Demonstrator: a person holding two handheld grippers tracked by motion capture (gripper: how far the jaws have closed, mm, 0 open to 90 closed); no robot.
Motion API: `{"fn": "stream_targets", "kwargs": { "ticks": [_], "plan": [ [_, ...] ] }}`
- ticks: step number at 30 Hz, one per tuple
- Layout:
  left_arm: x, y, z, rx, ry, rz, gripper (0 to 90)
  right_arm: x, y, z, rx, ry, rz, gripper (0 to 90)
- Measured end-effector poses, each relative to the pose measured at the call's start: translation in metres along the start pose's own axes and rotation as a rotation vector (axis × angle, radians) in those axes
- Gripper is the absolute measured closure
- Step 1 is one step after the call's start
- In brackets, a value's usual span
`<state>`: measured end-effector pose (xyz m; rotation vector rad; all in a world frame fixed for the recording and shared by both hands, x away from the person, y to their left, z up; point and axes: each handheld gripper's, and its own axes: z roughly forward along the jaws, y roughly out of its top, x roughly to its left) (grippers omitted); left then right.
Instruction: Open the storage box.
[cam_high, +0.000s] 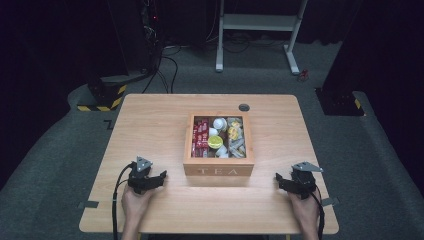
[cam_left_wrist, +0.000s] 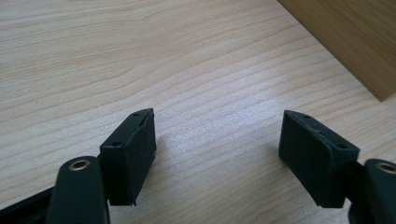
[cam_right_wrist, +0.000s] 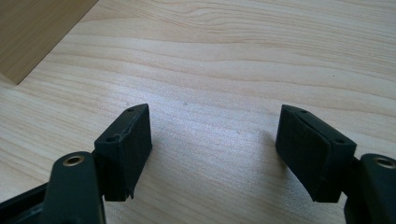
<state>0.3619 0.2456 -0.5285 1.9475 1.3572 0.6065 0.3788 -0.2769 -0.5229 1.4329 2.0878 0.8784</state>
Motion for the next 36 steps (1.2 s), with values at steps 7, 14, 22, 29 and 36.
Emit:
{"fn": "stream_targets", "kwargs": {
  "ticks": [7, 14, 22, 29, 36],
  "plan": [
    [0.0001, 0.0004, 0.0002, 0.003, -0.003, 0.005, 26.7, 0.0001, 0.0000, -0.0001, 0.001, 0.000, 0.001, 27.1],
    [-0.0001, 0.0005, 0.0005, 0.003, -0.003, 0.008, 25.5, 0.0002, 0.0001, -0.0001, 0.000, 0.000, 0.001, 27.1],
    [-0.0007, 0.0010, 0.0008, 0.009, -0.009, 0.013, 23.2, 0.0001, 0.0000, 0.0000, -0.001, 0.000, -0.001, 27.1],
    [-0.0003, 0.0005, 0.0002, 0.005, -0.020, 0.011, 23.5, 0.0001, 0.0000, 0.0000, 0.000, 0.000, -0.001, 27.1],
    [0.0029, -0.0013, -0.0028, -0.013, -0.070, -0.019, 26.3, 0.0001, 0.0000, 0.0000, 0.000, 0.000, -0.001, 27.1]
  ]
}}
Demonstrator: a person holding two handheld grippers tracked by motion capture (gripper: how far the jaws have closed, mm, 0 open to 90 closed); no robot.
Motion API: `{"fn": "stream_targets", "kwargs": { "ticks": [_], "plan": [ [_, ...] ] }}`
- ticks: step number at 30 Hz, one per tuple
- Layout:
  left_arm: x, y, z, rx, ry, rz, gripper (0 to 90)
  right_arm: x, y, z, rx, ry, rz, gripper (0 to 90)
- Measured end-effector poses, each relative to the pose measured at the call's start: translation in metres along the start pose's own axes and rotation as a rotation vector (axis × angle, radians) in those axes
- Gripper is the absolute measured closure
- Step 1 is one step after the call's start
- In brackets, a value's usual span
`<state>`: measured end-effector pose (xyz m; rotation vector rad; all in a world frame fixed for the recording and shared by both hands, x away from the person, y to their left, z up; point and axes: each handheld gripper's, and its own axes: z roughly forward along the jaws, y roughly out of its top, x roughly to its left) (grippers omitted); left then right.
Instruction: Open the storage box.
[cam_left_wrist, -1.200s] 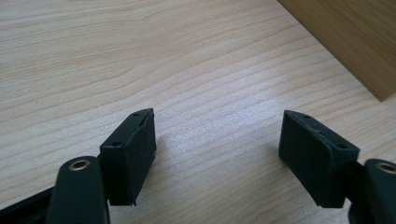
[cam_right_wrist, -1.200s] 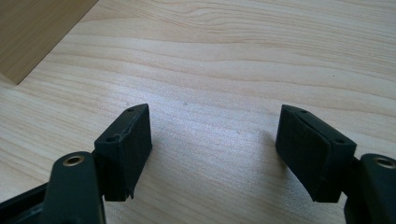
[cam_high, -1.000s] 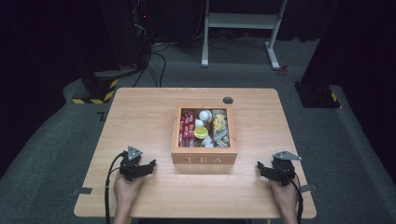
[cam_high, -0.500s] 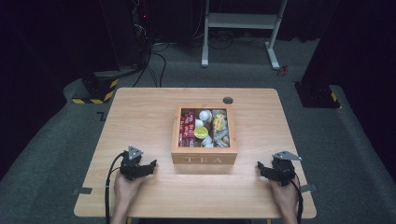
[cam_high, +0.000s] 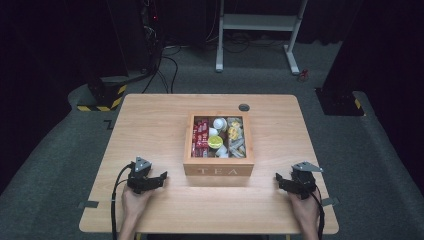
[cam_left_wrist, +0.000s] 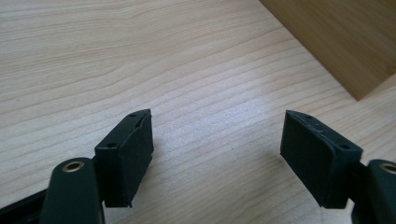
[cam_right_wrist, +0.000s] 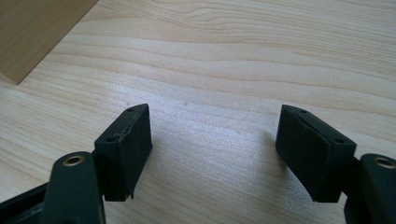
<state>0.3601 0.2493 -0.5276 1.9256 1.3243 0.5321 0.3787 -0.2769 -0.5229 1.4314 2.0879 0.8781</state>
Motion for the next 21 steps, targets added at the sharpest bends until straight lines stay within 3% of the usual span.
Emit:
{"fn": "stream_targets", "kwargs": {
  "ticks": [11, 21],
  "plan": [
    [-0.0008, 0.0016, -0.0052, -0.021, -0.068, -0.023, 27.6, 0.0000, 0.0001, 0.0002, -0.001, 0.000, 0.001, 27.1],
    [-0.0097, 0.0028, -0.0078, -0.015, -0.102, 0.001, 33.3, -0.0001, 0.0001, 0.0002, -0.001, 0.001, 0.000, 27.0]
  ]
}}
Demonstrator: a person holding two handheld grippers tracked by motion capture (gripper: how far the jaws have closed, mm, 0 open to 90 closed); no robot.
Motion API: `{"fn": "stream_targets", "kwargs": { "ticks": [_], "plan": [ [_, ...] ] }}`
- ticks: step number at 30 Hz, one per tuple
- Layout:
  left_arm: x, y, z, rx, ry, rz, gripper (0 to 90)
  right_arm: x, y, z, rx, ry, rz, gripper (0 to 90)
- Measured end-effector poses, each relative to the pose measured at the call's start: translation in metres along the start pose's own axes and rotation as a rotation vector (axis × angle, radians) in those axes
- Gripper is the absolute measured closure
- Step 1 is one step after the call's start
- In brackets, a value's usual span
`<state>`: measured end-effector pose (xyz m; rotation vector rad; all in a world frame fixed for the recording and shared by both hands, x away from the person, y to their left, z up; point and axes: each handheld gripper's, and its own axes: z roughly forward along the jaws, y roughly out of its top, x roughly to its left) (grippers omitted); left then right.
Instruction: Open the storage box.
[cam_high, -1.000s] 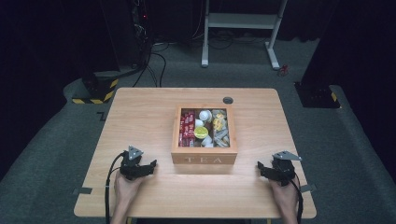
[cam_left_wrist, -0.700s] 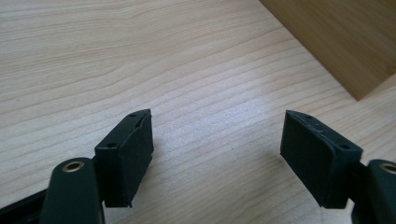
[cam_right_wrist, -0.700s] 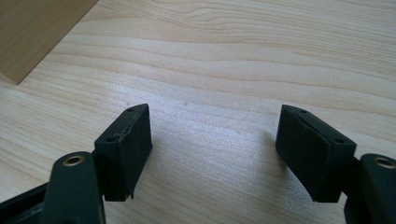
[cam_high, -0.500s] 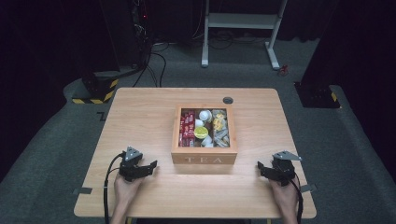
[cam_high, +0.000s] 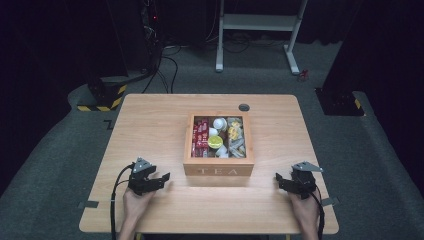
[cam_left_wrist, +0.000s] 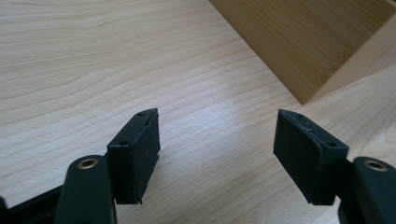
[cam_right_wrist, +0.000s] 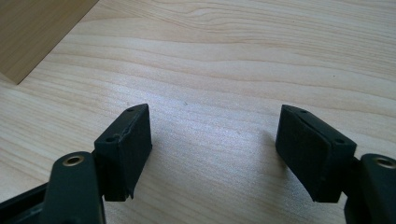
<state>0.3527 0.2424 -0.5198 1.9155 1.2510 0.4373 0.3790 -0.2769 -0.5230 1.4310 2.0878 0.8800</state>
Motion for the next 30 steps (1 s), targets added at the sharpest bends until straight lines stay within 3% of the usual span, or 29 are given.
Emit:
{"fn": "stream_targets", "kwargs": {
  "ticks": [9, 26, 30],
  "plan": [
    [-0.017, 0.001, 0.000, -0.012, -0.061, 0.050, 41.0, 0.000, 0.000, 0.000, 0.001, 0.001, 0.002, 27.1],
    [-0.041, 0.007, 0.005, -0.042, -0.190, 0.092, 56.2, 0.000, 0.000, 0.000, 0.002, 0.001, 0.004, 27.1],
    [-0.049, 0.010, 0.008, -0.047, -0.200, 0.106, 60.0, 0.000, 0.000, 0.000, 0.002, 0.001, 0.004, 27.1]
  ]
}}
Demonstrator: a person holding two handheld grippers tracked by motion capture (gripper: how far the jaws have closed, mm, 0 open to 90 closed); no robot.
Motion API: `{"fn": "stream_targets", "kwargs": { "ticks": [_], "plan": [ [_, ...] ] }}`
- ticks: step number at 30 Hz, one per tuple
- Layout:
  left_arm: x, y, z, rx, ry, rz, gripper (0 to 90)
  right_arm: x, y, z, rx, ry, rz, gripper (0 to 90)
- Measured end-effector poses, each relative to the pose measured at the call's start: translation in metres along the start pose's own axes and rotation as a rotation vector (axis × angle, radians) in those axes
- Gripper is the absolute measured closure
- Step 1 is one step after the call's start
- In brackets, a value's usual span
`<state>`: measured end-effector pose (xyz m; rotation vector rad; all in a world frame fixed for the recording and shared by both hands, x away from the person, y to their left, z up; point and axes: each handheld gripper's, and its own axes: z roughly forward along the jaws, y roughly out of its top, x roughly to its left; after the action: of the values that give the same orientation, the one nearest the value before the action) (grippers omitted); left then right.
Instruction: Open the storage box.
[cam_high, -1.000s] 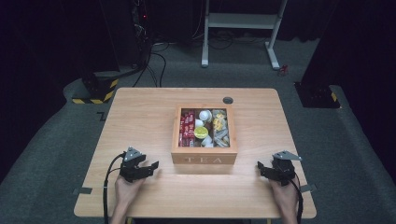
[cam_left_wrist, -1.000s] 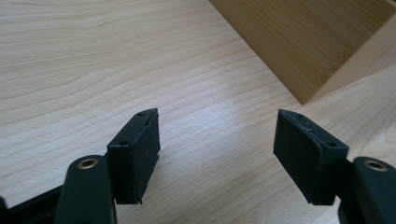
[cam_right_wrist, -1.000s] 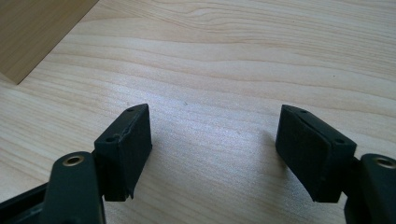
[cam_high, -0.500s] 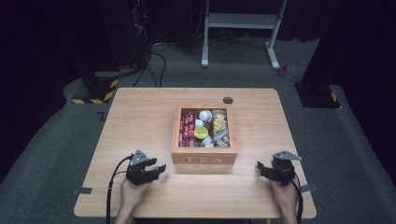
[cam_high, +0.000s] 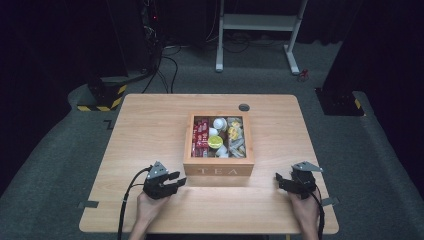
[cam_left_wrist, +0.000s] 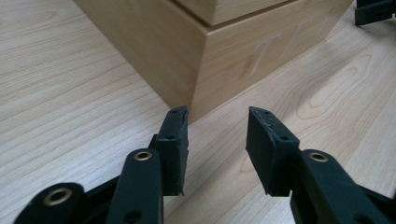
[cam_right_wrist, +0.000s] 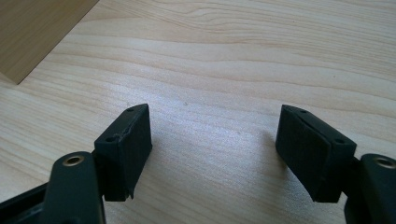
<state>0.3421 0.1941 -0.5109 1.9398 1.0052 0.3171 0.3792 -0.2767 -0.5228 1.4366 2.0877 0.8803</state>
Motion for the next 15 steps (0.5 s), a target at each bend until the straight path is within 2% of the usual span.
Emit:
{"fn": "stream_targets", "kwargs": {
  "ticks": [5, 11, 15],
  "plan": [
    [-0.008, 0.004, 0.007, 0.004, -0.011, 0.018, 64.7, 0.000, 0.000, 0.000, 0.000, 0.000, 0.000, 27.0],
    [-0.016, 0.008, 0.015, 0.004, 0.000, 0.052, 70.3, 0.000, 0.000, 0.000, 0.000, 0.000, 0.000, 27.0],
    [-0.019, 0.011, 0.019, 0.004, 0.007, 0.054, 74.6, 0.000, 0.000, 0.000, 0.000, 0.000, 0.000, 27.0]
  ]
}}
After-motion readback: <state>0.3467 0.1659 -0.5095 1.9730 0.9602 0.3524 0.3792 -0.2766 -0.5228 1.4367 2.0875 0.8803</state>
